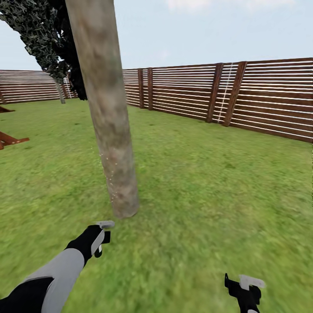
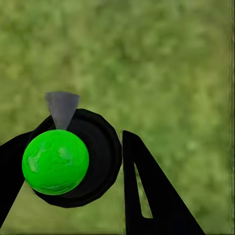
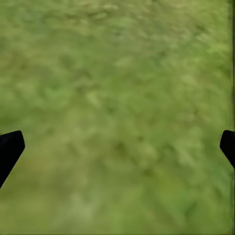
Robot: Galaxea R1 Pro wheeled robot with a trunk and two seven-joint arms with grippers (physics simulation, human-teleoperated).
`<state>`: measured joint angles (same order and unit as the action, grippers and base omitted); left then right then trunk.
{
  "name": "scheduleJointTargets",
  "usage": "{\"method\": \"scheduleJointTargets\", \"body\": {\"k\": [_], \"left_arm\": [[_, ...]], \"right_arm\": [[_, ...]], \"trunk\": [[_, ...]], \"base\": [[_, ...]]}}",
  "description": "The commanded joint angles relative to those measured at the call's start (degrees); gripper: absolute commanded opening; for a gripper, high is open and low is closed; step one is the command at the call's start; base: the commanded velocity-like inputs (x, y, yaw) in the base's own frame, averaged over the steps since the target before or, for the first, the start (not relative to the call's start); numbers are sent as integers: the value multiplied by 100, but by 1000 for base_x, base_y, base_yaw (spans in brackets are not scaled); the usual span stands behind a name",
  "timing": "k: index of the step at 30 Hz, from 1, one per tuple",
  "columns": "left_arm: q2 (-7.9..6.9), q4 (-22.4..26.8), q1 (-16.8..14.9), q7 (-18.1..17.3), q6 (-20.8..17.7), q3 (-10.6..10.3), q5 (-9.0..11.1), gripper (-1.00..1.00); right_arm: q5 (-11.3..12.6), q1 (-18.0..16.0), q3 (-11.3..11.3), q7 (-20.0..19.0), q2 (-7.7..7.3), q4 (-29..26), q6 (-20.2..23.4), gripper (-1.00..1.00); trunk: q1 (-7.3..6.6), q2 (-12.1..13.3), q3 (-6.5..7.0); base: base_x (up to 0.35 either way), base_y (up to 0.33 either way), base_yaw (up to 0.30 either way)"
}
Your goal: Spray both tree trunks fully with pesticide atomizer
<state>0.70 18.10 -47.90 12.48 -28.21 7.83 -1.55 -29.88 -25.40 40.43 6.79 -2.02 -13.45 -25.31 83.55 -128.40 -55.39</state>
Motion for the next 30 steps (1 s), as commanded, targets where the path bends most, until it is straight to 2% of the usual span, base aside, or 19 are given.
{"method": "scheduleJointTargets", "body": {"k": [1,8,21,30], "left_arm": [[0,0,0,0,0,-1,-3,-100],[-8,3,0,0,-8,3,-3,-100],[-8,0,0,0,8,8,-3,-100],[-14,1,0,0,12,8,-3,-100]], "right_arm": [[0,0,0,-1,0,0,0,100],[0,0,0,6,0,0,0,100],[0,0,0,6,0,0,0,100],[0,0,0,7,0,0,0,100]], "trunk": [[0,0,0],[0,0,0],[0,0,0],[0,0,0]], "base": [[0,-276,0],[9,-277,24],[143,-277,261],[94,-277,27]]}}
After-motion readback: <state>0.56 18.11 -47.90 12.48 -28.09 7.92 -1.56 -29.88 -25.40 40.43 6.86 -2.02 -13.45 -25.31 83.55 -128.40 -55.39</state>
